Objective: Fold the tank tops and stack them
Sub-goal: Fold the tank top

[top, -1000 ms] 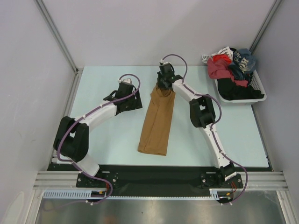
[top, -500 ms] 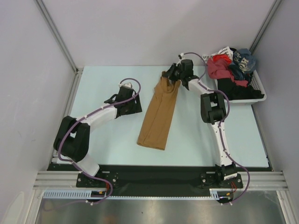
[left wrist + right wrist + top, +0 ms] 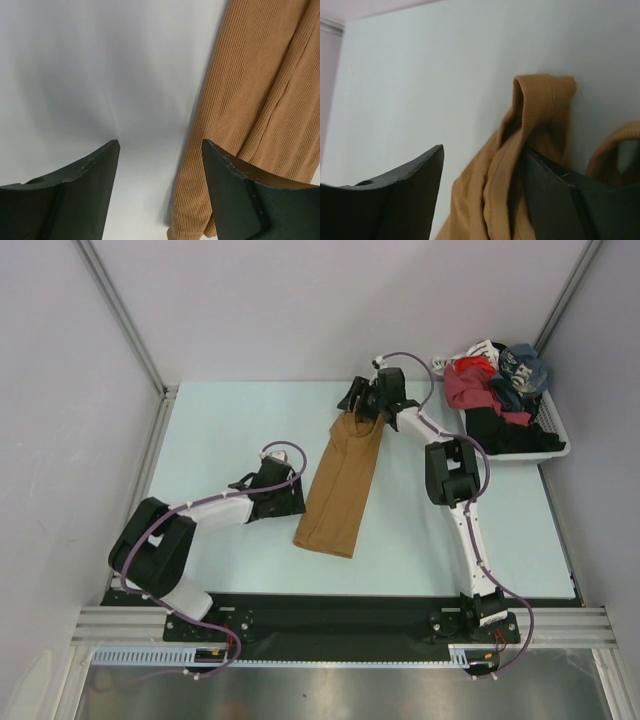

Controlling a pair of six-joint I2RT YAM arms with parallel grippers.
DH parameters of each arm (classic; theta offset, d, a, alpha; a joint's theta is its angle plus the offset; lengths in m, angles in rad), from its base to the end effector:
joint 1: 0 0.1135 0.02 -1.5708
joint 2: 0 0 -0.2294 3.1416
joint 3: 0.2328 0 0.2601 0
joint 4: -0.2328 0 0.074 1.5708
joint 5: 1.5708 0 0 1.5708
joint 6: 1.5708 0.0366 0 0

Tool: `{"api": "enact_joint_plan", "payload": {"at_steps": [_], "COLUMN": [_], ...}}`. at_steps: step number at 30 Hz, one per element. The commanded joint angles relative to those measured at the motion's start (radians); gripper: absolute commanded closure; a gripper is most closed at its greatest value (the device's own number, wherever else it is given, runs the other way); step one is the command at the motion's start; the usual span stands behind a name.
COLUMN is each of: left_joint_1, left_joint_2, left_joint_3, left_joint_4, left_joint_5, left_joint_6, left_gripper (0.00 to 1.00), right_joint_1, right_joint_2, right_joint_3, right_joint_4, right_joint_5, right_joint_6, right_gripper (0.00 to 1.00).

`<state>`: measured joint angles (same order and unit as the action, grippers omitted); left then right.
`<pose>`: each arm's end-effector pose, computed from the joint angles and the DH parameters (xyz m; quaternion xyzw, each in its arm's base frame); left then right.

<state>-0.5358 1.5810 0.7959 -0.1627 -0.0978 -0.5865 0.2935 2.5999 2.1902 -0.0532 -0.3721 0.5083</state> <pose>0.2668 -0.1543 0.1167 -0.0391 0.9501 -0.1235 0.2839 0.5411 0.1774 0.1377 -0.0072 0.8414 0.3466 0.4146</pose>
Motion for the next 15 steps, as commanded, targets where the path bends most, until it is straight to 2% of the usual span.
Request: {"api": "enact_joint_plan", "payload": {"at_steps": [1, 5, 7, 12, 13, 15], "left_joint_1": [-0.018, -0.064, -0.104, -0.147, -0.147, -0.147], "left_joint_2": [-0.064, -0.105, -0.124, -0.145, -0.145, -0.145], "left_joint_3": [-0.060, -0.099, -0.116, -0.176, -0.184, -0.207], "left_joint_4": [-0.003, -0.014, -0.017, 0.000, 0.009, 0.018], "left_joint_5": [0.023, 0.023, 0.021, 0.032, 0.036, 0.041], "left_joint_6": [-0.030, -0.047, -0.065, -0.101, -0.104, -0.107], "left_gripper": [0.27, 0.27, 0.27, 0.28, 0.31, 0.45], "right_joint_1": [0.022, 0.064, 0.085, 0.114, 0.124, 0.145], "right_joint_2": [-0.148, -0.271, -0.311, -0.466, -0.487, -0.562], "right_joint_3": [0.005, -0.046, -0.095, -0.240, -0.288, -0.343], "right_joint_4": [-0.126, -0.224, -0.255, -0.278, -0.301, -0.329], "right_joint_5": [0.125, 0.306, 0.408, 0.441, 0.447, 0.458], "right_joint_6": [-0.144, -0.258, -0.315, -0.340, -0.334, -0.303], "right_gripper": [0.30, 0.20, 0.19, 0.28, 0.32, 0.36]}}
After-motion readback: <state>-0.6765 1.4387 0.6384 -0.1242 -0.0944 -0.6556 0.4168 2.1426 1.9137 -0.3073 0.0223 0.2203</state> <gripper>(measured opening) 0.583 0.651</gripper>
